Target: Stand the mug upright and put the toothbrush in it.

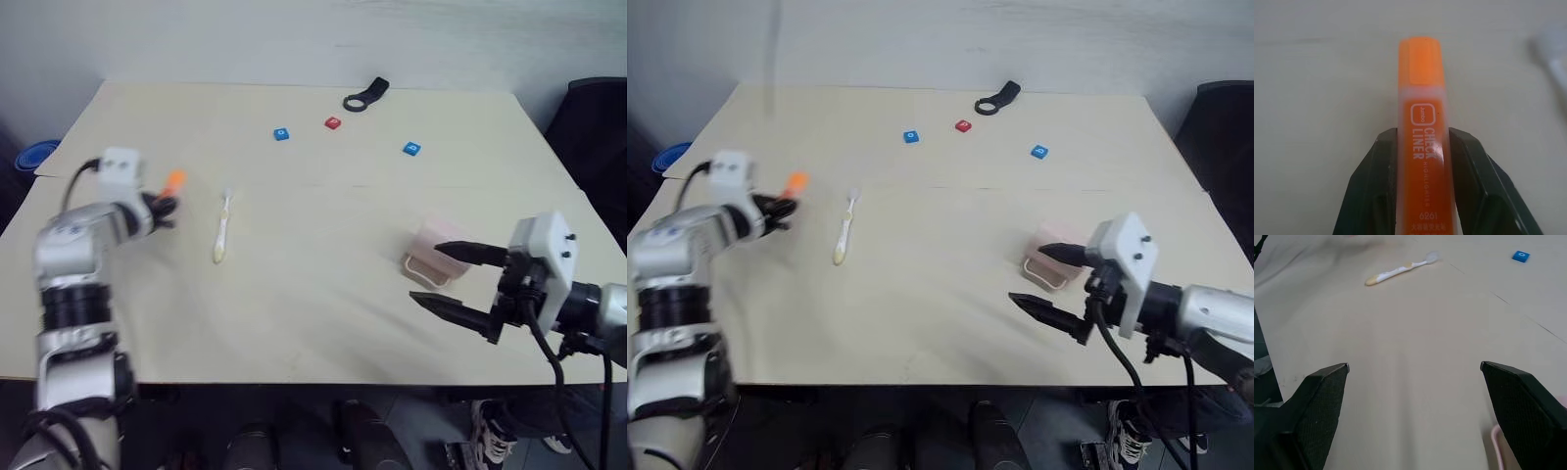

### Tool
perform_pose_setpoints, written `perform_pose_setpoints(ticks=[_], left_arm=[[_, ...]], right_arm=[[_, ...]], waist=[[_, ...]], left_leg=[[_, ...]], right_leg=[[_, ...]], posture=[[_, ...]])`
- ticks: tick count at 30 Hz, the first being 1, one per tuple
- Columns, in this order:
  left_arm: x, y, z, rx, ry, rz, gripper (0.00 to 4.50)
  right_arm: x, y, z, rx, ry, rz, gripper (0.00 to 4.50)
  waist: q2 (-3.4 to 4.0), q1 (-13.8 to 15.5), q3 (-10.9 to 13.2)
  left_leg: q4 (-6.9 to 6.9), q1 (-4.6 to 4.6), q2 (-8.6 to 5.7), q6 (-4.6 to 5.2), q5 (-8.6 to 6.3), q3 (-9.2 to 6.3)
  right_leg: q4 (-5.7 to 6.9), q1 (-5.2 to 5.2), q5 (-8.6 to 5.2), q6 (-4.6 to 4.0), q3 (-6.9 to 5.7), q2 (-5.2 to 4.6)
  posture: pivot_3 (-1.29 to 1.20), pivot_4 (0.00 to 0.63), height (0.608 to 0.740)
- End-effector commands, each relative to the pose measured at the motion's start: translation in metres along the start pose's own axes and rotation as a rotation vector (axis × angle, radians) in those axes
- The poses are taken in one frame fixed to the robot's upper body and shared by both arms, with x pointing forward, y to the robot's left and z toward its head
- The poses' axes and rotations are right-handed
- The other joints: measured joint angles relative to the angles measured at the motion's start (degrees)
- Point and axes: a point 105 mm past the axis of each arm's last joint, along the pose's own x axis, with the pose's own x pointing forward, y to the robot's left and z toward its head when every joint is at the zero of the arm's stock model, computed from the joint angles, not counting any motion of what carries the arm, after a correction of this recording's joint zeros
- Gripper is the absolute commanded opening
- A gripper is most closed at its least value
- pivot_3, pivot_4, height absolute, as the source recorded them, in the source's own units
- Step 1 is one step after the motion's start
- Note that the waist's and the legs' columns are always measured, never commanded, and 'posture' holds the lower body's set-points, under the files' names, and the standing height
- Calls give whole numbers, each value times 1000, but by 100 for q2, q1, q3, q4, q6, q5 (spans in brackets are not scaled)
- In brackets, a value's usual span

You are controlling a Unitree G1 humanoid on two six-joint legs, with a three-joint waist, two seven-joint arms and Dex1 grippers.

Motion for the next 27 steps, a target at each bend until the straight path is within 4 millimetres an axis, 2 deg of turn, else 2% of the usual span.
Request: perform_pose_setpoints(ticks=[1,4,6,9,14,15,18,20,22,23,24,26,27], left_arm=[[-11,31,-5,-17,-28,101,1115],[-14,32,-16,-15,-33,98,1115],[-18,31,-24,-53,-32,99,1857],[-25,29,-30,-56,-30,101,2642],[-46,42,-33,-51,-16,131,4163],[-55,44,-28,-52,-29,96,4412],[-93,37,14,-68,-167,-163,4461],[-115,13,36,19,-213,-368,4461],[-132,-20,42,139,-204,-588,4461],[-140,-47,40,223,-184,-736,4461],[-145,-64,38,276,-167,-832,4461],[-156,-111,23,422,-118,-1076,4461],[-158,-125,15,495,-97,-1147,4461]], right_arm=[[7,-5,4,-23,-27,36,4500],[13,-9,1,-34,-16,61,4500],[15,-12,-1,-37,-6,70,4500],[16,-15,-4,-38,9,74,4500],[14,-20,-15,-51,72,39,4500],[12,-21,-18,-49,83,21,4500],[7,-23,-23,-35,117,-35,4500],[4,-25,-29,-25,154,-76,4500],[1,-30,-34,-14,195,-133,4500],[1,-36,-38,3,212,-197,4500],[1,-40,-41,15,224,-241,4500],[6,-47,-47,55,245,-344,4500],[9,-47,-49,66,257,-366,4500]], waist=[[-4,39,-2],[-11,141,-6],[-12,147,-7],[-14,141,-8],[-14,105,-8],[-15,83,-9],[-35,1,-6],[-39,-10,-5],[-32,-13,-4],[-19,-2,-7],[-11,5,-8],[-6,6,-9],[-4,-4,-8]], left_leg=[[2,-2,-6,3,0,-4],[3,-10,-12,13,-2,-10],[3,-13,-13,12,-1,-10],[3,-18,-15,11,-1,-16],[3,-16,-16,16,-4,-21],[3,-16,-16,19,-6,-23],[1,-17,-11,18,-6,-34],[1,-19,-8,10,-6,-44],[-1,-15,-12,8,-7,-43],[-2,-13,-14,5,-7,-42],[-2,-10,-19,2,-6,-39],[-2,-9,-29,1,-5,-39],[-2,-9,-29,2,-5,-40]], right_leg=[[0,1,0,0,-6,-1],[-10,3,0,-1,-19,-14],[-12,3,0,-1,-23,-33],[-8,2,-1,-2,-63,-75],[-9,2,-2,-4,-67,-76],[-8,2,-2,-4,-67,-76],[-1,2,-7,-14,-80,-75],[2,1,-15,-27,-93,-77],[1,3,-19,-35,-108,-89],[1,4,-20,-37,-109,-93],[-1,7,-22,-41,-121,-104],[-2,10,-24,-44,-122,-114],[-2,12,-24,-45,-120,-113]], posture=[[0,150,740],[0,150,740],[0,150,740],[0,150,740],[0,150,740],[0,150,740],[0,150,740],[0,150,740],[0,150,740],[0,150,740],[0,150,740],[0,150,740],[0,150,740]])
